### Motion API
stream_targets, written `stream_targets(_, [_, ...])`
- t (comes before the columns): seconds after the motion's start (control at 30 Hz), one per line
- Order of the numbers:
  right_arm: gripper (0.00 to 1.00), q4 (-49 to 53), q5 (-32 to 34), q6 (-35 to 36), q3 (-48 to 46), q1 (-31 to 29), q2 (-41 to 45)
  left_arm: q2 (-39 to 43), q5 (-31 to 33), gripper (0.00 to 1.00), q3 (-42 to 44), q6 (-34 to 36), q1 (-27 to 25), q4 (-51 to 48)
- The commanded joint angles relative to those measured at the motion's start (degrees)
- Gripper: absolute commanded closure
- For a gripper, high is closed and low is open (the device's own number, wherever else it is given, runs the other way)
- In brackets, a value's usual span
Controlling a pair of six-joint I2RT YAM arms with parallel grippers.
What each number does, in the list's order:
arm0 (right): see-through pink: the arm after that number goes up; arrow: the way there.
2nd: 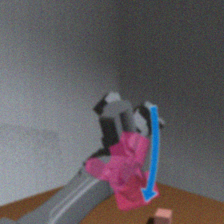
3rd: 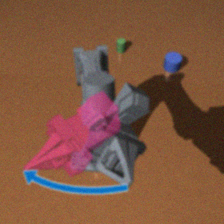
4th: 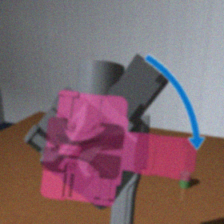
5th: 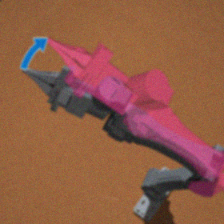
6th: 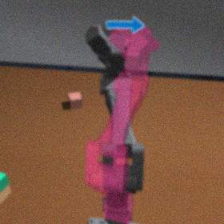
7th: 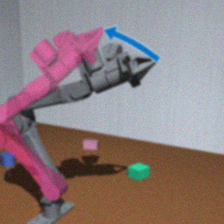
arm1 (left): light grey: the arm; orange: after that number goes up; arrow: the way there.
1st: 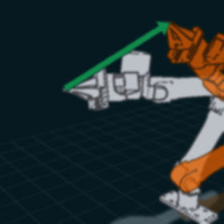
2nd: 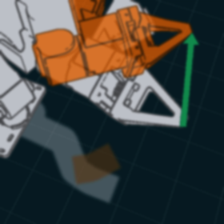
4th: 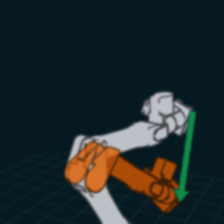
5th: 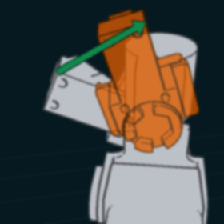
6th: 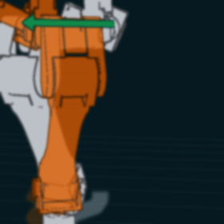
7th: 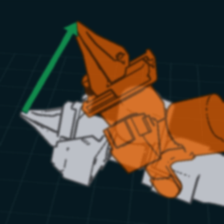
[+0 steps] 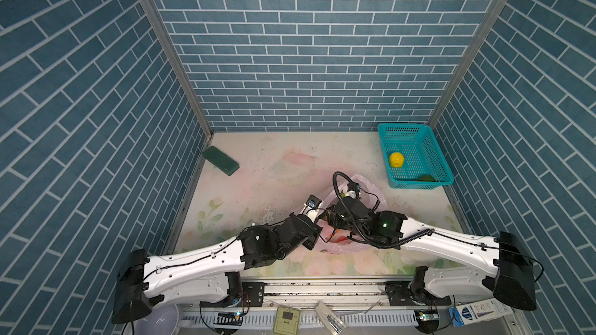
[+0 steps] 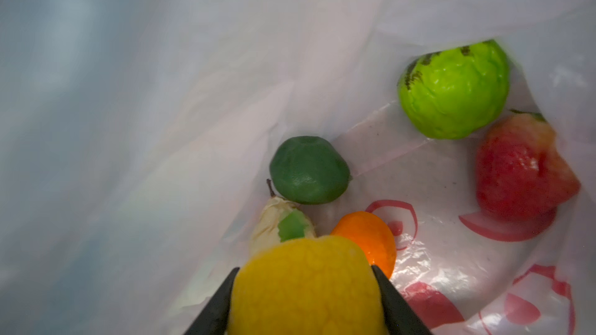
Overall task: Untie the knot of the plastic bag and take out the fruit
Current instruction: 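Grasp the yellow lemon with the right gripper and lift it out, then carry the lemon to the teal basket and open the right gripper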
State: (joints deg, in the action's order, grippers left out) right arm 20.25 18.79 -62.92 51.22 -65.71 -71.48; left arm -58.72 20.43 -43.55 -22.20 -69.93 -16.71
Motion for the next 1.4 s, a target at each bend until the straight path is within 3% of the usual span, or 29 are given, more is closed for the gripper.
stream_targets(0.0, [0.58, 7.56, 0.9, 2.81, 4.46, -1.04, 2.06, 1.0, 0.93, 1.0, 0.18, 0.49, 0.32, -0.05])
stream_targets(0.5, [0.58, 19.01, 1.52, 8.19, 17.64, -1.0, 6.78, 0.39, 1.35, 1.0, -0.44, 0.49, 0.42, -0.54])
stream_targets(0.7, [0.58, 21.2, 1.02, 9.52, 19.57, 3.35, 10.76, -0.28, 1.37, 1.0, -1.03, 0.57, 0.41, -0.61])
stream_targets(0.9, [0.58, 24.35, -1.29, 13.07, 19.62, 13.31, 15.48, -0.68, 1.28, 1.0, -1.38, 0.51, 0.42, -0.87])
stream_targets(1.07, [0.56, 25.45, -4.26, 17.87, 18.83, 25.55, 17.77, -0.68, 1.37, 1.0, -1.78, 0.31, 0.47, -1.37])
stream_targets(1.37, [0.55, 17.47, -13.49, 24.09, 16.89, 47.62, 13.05, -0.43, 1.34, 1.0, -2.07, 0.25, 0.45, -2.27])
